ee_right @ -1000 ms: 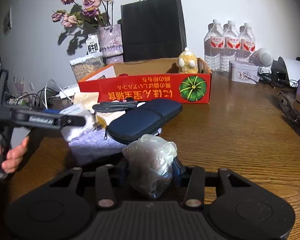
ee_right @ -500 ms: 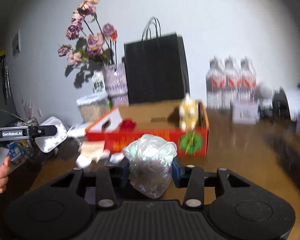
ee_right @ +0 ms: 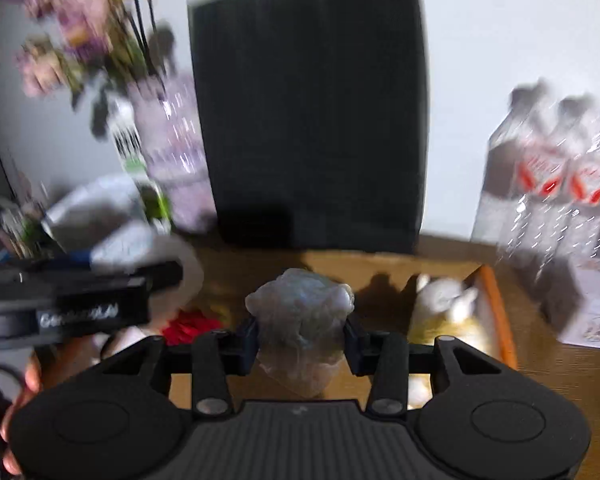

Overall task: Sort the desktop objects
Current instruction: 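Carry the container and plastic bag into the box and open both tools, then move both tools back over the table items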

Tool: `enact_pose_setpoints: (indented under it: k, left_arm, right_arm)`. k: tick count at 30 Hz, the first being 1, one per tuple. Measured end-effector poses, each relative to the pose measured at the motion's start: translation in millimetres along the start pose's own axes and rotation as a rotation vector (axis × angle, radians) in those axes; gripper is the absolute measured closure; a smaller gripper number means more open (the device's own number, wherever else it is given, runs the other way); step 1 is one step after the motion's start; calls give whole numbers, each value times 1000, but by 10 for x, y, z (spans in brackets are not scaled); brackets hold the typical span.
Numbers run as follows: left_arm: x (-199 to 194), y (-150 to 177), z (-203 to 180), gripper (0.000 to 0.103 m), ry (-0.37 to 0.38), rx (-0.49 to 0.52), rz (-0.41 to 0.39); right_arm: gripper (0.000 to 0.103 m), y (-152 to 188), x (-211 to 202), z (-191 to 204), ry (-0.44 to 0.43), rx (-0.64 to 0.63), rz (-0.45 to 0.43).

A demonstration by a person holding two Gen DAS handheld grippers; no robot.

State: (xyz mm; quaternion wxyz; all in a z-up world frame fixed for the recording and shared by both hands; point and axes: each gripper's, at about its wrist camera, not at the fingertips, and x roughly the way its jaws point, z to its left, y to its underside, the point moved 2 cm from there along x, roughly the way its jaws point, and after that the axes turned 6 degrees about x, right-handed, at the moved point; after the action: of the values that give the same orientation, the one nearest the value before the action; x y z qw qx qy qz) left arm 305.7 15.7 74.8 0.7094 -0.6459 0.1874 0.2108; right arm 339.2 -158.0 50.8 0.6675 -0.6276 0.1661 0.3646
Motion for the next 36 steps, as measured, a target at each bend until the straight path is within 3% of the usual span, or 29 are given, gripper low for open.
enact_pose_setpoints:
  k: [3, 7, 10, 13, 15, 20, 23, 27, 30, 33, 36]
  left_arm:
    - [145, 85, -28, 11, -23, 92, -11]
    - [259, 27, 50, 11, 31, 33, 90]
    - [452, -65, 47, 11, 50, 55, 99]
    - [725, -32, 27, 16, 33, 58, 206]
    - [804, -11, 37, 16, 33, 39, 262]
    - [618, 14, 5, 9, 68, 105, 181]
    - [578, 62, -15, 8, 82, 161, 196]
    - [477, 48, 69, 8, 94, 154, 159]
    - [272, -22, 126, 5, 106, 123, 147]
    - [-23, -107, 157, 3, 112, 93, 135]
    - [-423, -78, 163, 0, 110, 72, 122]
  right_arm:
    - [62, 133, 99, -14, 19, 4, 14]
    - [61, 155, 164, -2, 19, 36, 51]
    - [58, 28, 252, -54, 50, 61, 51]
    - [48, -55, 456, -167, 103, 69, 117]
    - [33, -47, 512, -226, 62, 88, 151]
    - [21, 127, 452, -274, 13, 192, 211]
    - [13, 291, 294, -190, 15, 223, 220]
    - [13, 342, 2, -145, -69, 278, 217]
    - [12, 208, -383, -114, -111, 261, 160]
    - [5, 153, -770, -49, -57, 194, 81]
    - [5, 346, -1131, -15, -42, 158, 31]
